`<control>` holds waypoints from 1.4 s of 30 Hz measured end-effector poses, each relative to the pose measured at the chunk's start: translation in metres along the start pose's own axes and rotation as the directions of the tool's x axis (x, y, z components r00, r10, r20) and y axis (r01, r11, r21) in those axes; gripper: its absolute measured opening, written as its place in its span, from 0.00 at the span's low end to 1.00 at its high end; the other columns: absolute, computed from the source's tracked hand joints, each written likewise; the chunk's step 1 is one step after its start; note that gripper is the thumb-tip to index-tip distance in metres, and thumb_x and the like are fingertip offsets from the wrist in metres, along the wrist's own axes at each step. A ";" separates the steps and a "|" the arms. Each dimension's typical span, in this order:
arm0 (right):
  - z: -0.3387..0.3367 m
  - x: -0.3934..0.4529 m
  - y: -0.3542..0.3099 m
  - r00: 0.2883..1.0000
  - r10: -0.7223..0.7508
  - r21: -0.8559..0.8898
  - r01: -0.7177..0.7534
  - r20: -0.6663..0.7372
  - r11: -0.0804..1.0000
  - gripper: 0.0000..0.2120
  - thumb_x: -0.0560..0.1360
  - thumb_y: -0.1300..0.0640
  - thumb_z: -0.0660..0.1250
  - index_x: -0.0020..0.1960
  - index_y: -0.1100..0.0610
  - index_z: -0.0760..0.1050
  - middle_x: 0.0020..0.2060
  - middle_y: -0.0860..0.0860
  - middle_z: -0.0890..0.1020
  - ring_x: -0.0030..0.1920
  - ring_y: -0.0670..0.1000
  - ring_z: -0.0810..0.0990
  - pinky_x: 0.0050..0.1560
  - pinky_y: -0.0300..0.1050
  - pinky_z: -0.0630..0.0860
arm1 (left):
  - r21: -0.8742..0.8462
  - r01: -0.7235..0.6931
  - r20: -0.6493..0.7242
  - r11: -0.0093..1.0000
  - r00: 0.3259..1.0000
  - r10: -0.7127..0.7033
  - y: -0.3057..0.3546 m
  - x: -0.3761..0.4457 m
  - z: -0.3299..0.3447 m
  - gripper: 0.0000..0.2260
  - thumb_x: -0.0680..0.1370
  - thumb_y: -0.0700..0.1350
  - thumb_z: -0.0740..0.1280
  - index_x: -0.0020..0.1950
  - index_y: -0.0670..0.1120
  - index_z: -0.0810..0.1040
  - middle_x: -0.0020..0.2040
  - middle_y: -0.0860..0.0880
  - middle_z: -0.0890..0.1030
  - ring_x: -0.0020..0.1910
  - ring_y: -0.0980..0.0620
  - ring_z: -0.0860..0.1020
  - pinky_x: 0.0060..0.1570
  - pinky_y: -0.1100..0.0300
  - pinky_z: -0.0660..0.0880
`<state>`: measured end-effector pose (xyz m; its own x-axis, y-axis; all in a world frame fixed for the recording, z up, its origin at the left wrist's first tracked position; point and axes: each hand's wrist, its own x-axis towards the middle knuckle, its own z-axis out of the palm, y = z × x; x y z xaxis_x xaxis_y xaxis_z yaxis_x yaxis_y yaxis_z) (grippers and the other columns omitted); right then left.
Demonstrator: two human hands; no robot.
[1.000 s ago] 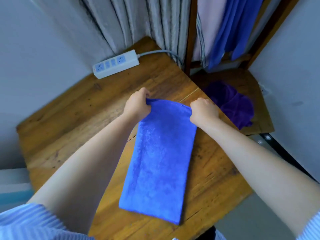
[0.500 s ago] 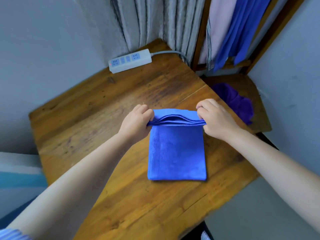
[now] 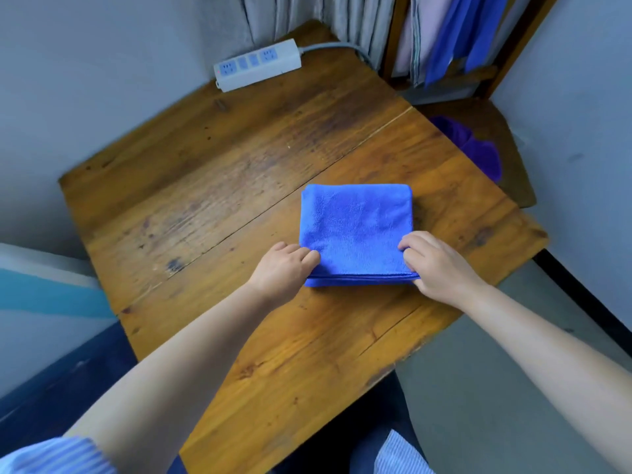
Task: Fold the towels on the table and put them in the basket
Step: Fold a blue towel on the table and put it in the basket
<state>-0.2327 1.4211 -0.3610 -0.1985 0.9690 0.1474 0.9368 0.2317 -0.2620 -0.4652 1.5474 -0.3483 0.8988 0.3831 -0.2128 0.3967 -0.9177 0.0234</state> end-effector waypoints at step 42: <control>0.029 0.101 0.031 0.936 0.324 -0.205 -0.292 0.140 0.934 0.23 0.68 0.53 0.51 0.53 0.57 0.80 0.51 0.52 0.84 0.54 0.52 0.82 0.51 0.56 0.78 | -0.708 0.608 0.649 -0.359 0.359 -0.671 -0.037 0.113 -0.013 0.11 0.78 0.52 0.62 0.42 0.45 0.73 0.46 0.46 0.73 0.44 0.47 0.70 0.41 0.59 0.66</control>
<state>-0.2317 1.5290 -0.3815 0.0773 0.9938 -0.0803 0.9922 -0.0846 -0.0919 -0.3761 1.6263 -0.3601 -0.0646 0.6848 -0.7259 0.5361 0.6373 0.5535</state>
